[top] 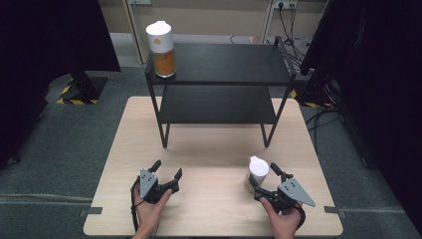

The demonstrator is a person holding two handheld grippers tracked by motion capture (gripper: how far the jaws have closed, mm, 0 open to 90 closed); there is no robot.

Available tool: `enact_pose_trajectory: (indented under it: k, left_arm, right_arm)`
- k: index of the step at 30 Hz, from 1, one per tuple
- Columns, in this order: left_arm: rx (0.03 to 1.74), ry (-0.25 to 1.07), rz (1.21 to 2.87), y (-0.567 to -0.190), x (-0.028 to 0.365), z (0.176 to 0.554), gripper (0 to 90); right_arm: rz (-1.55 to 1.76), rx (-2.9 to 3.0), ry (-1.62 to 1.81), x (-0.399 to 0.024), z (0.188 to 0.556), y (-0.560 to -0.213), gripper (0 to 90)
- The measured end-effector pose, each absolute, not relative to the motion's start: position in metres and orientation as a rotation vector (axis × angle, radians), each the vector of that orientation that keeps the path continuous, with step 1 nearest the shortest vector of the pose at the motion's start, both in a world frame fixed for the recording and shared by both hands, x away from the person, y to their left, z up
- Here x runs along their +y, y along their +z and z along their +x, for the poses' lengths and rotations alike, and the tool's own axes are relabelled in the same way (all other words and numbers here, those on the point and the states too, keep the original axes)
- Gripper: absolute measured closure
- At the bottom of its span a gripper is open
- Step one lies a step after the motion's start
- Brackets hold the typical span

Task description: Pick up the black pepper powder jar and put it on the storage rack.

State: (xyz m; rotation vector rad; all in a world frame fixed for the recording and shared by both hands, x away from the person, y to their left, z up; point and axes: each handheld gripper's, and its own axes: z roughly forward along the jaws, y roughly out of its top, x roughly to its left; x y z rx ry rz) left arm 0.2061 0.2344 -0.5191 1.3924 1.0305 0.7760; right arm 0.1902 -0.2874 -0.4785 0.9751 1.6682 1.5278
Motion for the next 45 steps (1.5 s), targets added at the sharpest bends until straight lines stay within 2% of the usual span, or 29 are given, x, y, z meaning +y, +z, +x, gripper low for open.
enact_pose_trajectory:
  k: [11, 19, 45]
  left_arm:
    - [1.030, 0.774, 1.395, -0.519, 0.235, 0.207, 13.4]
    - [1.029, 0.774, 1.395, -0.519, 0.234, 0.206, 13.4]
    - [1.019, 0.781, 1.404, -0.519, 0.233, 0.206, 13.4]
  right_arm:
    - [1.017, 1.683, 1.493, -0.279, 0.201, -0.484, 21.5]
    - [1.011, 1.688, 1.483, -0.275, 0.201, -0.487, 30.1]
    - [1.028, 1.608, 1.494, -0.274, 0.193, -0.477, 30.7]
